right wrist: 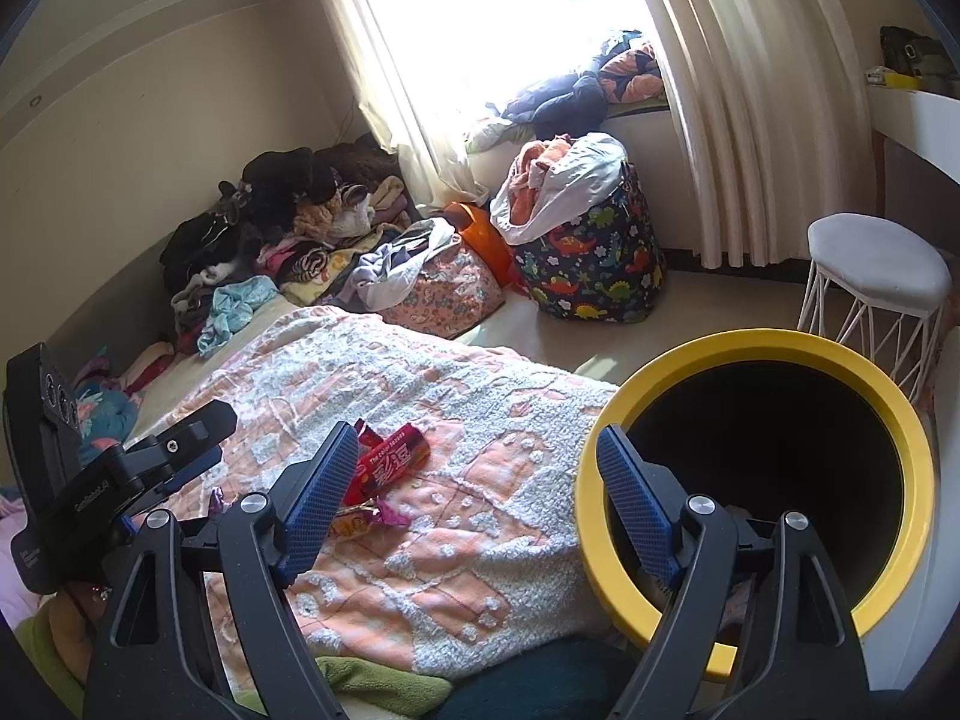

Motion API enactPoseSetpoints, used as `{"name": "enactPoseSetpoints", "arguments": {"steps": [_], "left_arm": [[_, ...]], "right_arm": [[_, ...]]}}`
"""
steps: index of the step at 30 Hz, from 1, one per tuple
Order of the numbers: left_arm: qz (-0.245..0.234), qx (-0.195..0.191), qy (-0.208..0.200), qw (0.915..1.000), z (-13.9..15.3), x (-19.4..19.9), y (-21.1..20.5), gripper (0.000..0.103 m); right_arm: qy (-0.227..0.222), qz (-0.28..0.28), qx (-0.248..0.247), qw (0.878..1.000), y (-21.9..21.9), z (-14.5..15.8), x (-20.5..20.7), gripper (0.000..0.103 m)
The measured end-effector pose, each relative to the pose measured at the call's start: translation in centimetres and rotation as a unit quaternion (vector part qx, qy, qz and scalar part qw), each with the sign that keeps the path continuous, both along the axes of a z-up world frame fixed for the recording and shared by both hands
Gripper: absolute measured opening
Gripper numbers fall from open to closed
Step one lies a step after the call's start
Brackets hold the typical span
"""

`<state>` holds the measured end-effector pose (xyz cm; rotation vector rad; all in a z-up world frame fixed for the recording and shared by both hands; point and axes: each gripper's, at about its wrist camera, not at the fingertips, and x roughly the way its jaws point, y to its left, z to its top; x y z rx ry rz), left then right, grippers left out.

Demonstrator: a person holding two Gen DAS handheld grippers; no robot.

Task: Collect trash
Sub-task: 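Move both tools back over the remaining trash on the bed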

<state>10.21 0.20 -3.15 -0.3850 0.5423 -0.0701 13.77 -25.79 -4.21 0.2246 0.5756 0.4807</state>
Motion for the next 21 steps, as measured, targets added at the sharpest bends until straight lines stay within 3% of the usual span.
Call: {"name": "enactPoseSetpoints", "arguments": {"steps": [21], "left_arm": [[0.037,-0.013,0.036,0.9986,-2.3,-1.1,5.1,0.092]], "right_arm": [[0.02,0.047,-0.045,0.998,4.5,-1.7,-1.3,0.081]]}}
